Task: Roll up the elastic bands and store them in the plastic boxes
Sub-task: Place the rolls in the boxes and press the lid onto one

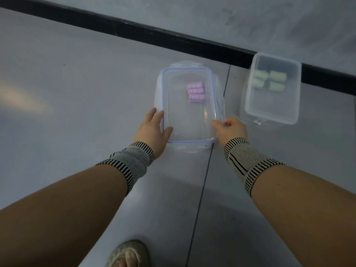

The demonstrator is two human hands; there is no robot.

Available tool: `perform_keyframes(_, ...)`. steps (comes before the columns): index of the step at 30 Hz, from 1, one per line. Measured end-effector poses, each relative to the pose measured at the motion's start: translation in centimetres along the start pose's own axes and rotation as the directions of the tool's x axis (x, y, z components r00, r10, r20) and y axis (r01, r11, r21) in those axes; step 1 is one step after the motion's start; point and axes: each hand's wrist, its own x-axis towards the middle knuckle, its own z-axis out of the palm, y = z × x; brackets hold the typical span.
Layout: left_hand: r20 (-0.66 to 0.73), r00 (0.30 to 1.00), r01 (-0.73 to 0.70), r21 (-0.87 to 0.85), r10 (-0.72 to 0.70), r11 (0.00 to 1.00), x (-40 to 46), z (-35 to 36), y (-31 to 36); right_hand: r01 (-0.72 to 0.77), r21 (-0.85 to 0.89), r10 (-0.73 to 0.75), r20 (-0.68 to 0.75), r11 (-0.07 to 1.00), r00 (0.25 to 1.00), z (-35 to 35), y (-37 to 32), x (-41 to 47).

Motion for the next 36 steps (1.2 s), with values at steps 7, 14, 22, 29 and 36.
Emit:
perform_keyframes(7, -0.034, 0.975, 0.206, -0.258, -0.222, 0.944, 0.9, -0.5, 0.3, 0.046, -0.023, -0.045, 0.032, 0.999, 0.998, -0.1, 0.0, 0.2)
perform_keyframes(14, -0.031, 0.954, 0.266, -0.365, -0.297, 0.892, 1.0, -0.4, 0.1, 0.038, -0.005, -0.037, 0.068, 0.999, 0.997, -0.2, 0.1, 0.6)
perform_keyframes(22, -0.047, 0.959, 0.247, -0.334, -0.278, 0.91, 1.2, -0.5, 0.2, 0.043, 0.042, -0.046, 0.059, 0.998, 0.997, -0.1, 0.4, 0.7)
perform_keyframes(29, -0.056, 0.955, 0.243, -0.412, -0.29, 0.878, 1.1, -0.2, -0.4, 0.038, 0.055, -0.043, 0.086, 0.998, 0.995, 0.1, 0.7, 0.9)
perform_keyframes(36, -0.047, 0.948, 0.249, -0.502, -0.313, 0.829, 0.7, 0.4, -0.7, -0.036, 0.198, 0.018, 0.091, 0.98, 0.996, 0.5, 1.5, 0.9)
